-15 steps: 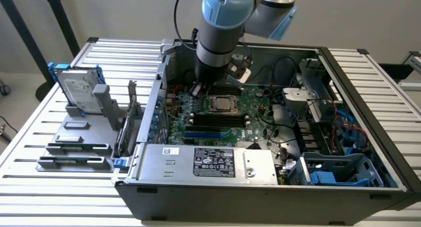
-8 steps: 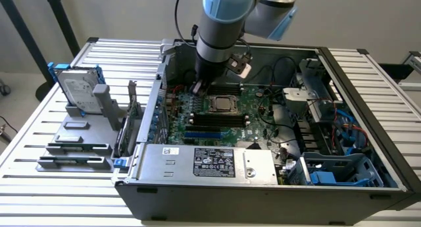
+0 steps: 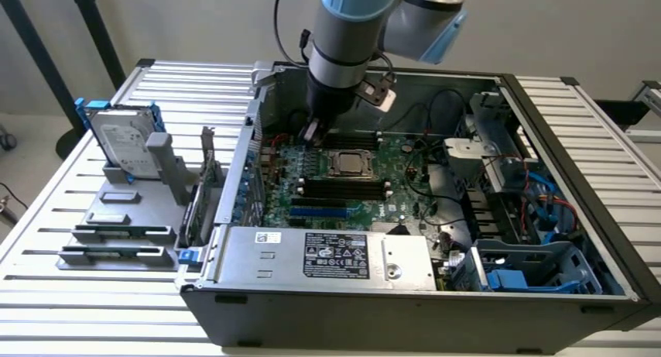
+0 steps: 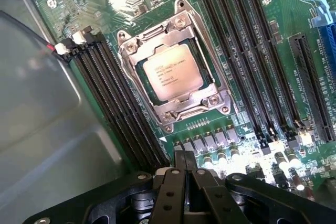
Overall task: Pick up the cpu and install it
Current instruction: 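Install the first cpu locking lever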
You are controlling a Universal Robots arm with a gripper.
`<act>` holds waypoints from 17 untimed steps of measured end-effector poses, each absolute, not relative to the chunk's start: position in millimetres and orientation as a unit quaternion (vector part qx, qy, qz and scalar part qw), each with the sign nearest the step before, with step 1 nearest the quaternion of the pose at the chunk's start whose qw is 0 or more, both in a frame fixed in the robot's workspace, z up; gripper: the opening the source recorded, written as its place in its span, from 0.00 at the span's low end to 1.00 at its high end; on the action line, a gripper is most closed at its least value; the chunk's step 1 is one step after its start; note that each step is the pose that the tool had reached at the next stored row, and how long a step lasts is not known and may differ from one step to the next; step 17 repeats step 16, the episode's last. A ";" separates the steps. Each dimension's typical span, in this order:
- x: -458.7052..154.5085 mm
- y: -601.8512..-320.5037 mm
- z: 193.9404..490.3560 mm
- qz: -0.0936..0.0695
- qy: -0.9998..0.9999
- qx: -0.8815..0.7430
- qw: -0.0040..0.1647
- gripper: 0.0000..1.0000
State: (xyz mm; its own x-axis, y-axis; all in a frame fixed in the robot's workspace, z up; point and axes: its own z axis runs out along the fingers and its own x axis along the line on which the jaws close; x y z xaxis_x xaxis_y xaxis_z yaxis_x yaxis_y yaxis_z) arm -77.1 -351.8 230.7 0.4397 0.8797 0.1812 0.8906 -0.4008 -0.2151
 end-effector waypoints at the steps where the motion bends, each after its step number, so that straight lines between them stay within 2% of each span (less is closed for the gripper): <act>1: -77.1 -351.8 231.9 -0.019 -0.532 -0.835 0.139 0.11; 9: -77.2 -351.8 234.4 -0.016 -0.557 -0.822 0.116 0.11; 17: -77.3 -351.8 234.4 -0.016 -0.558 -0.822 0.115 0.11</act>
